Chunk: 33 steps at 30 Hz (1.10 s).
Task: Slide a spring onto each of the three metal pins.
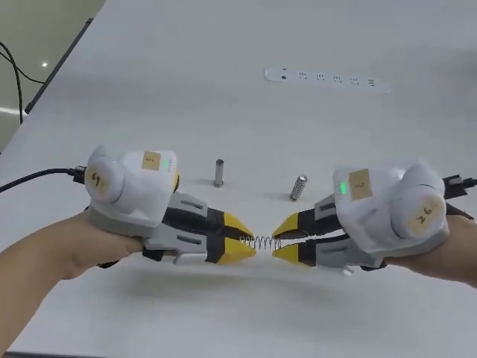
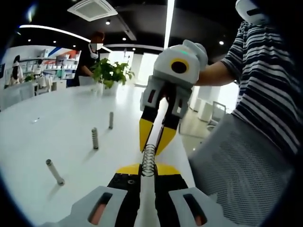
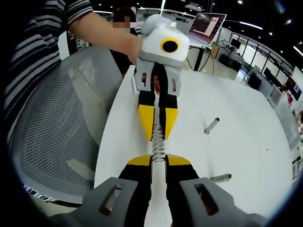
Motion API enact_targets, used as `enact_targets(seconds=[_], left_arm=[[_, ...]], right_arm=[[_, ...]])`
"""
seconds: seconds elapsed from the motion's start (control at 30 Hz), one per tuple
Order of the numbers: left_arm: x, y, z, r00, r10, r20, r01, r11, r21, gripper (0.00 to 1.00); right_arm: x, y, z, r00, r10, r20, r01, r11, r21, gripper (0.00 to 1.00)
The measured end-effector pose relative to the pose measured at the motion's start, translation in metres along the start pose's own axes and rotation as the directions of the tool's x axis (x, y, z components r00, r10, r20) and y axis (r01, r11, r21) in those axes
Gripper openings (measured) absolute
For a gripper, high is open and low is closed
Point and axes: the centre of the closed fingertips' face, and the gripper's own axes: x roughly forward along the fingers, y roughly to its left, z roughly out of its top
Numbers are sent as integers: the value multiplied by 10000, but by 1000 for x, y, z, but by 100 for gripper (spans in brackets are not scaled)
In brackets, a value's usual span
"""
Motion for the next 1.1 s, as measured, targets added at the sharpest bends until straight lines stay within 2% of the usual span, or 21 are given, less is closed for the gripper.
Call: enact_targets(seconds=[0.1,0.2,0.4,0.5,0.63,0.7,0.93,1.03,1.1], left_arm=[[0,0,-1,10000,32,-57,-32,10000,37,2],[0,1,-7,9991,86,-413,-75,9996,277,2],[2,1,-9,9983,228,-533,-210,9992,351,2],[3,1,-8,9984,301,-482,-284,9989,360,2],[6,1,-6,9982,412,-432,-393,9983,423,2],[6,0,-6,9983,407,-408,-391,9985,390,2],[6,0,-6,9980,535,-343,-521,9979,397,2],[6,0,-4,9982,553,-223,-546,9979,347,2],[5,0,-1,9985,539,-2,-539,9984,190,2]], right_arm=[[-3,-1,4,9999,53,126,-52,10000,-45,7],[-6,-1,12,9990,120,433,-124,9999,90,7],[-7,-1,25,9972,169,727,-162,9998,-96,7],[-9,-3,39,9928,153,1188,-163,9998,73,7],[-8,-5,48,9886,88,1505,-96,9999,50,7],[-7,-5,51,9858,50,1679,-74,9999,134,7],[-4,-5,54,9847,-56,1740,55,10000,7,7],[-3,-7,58,9803,-158,1967,127,9998,171,7],[-4,-9,62,9745,-317,2220,251,9992,326,7]])
